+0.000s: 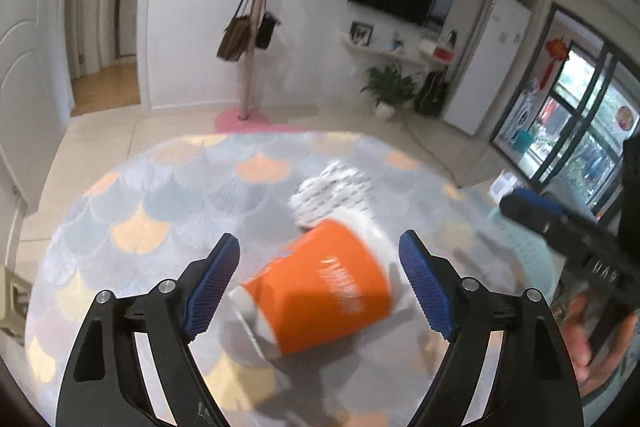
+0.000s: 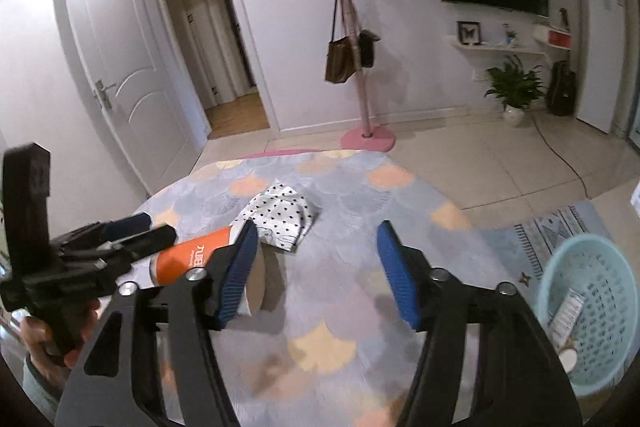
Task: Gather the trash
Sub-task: 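Grasp the white dotted tissue pack with the right tool while the left tool grasps the orange cup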
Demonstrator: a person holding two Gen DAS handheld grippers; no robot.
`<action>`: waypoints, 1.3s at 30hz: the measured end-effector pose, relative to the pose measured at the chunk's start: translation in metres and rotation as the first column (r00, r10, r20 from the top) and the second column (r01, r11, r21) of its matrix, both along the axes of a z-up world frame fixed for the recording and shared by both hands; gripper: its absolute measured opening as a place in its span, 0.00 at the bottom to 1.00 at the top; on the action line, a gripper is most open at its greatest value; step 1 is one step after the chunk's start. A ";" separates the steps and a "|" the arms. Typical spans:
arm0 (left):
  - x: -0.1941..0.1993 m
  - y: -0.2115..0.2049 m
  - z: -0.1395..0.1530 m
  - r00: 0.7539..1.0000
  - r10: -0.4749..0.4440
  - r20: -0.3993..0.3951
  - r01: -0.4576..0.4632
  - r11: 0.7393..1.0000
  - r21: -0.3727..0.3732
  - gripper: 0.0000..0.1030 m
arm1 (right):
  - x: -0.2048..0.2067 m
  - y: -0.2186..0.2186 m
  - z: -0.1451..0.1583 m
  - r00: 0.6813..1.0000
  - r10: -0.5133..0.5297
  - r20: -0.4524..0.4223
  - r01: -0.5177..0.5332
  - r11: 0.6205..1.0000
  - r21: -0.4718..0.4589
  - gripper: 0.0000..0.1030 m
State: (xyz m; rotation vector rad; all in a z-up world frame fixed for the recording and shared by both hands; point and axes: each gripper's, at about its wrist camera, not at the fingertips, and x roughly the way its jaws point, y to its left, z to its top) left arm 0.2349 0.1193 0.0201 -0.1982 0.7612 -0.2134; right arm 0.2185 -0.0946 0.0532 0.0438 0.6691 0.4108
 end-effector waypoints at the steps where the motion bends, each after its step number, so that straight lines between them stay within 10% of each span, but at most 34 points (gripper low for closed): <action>1: 0.003 0.002 -0.005 1.000 -0.003 -0.012 0.003 1.000 -0.001 0.78 | 0.007 0.005 -0.003 1.000 0.014 -0.008 -0.014 1.000 -0.013 0.45; 27: -0.013 -0.024 -0.056 0.970 -0.161 -0.181 0.158 0.987 -0.029 0.77 | 0.121 0.089 -0.080 0.944 0.249 -0.217 -0.278 0.954 -0.114 0.50; 32: -0.020 -0.034 -0.057 0.970 -0.168 -0.174 0.169 0.986 -0.009 0.74 | 0.118 0.087 -0.080 0.941 0.264 -0.214 -0.291 0.951 -0.105 0.17; 39: -0.035 -0.054 -0.056 0.974 -0.153 -0.166 0.163 0.985 0.050 0.59 | 0.100 0.071 -0.063 0.962 0.254 -0.101 -0.261 0.963 -0.062 0.07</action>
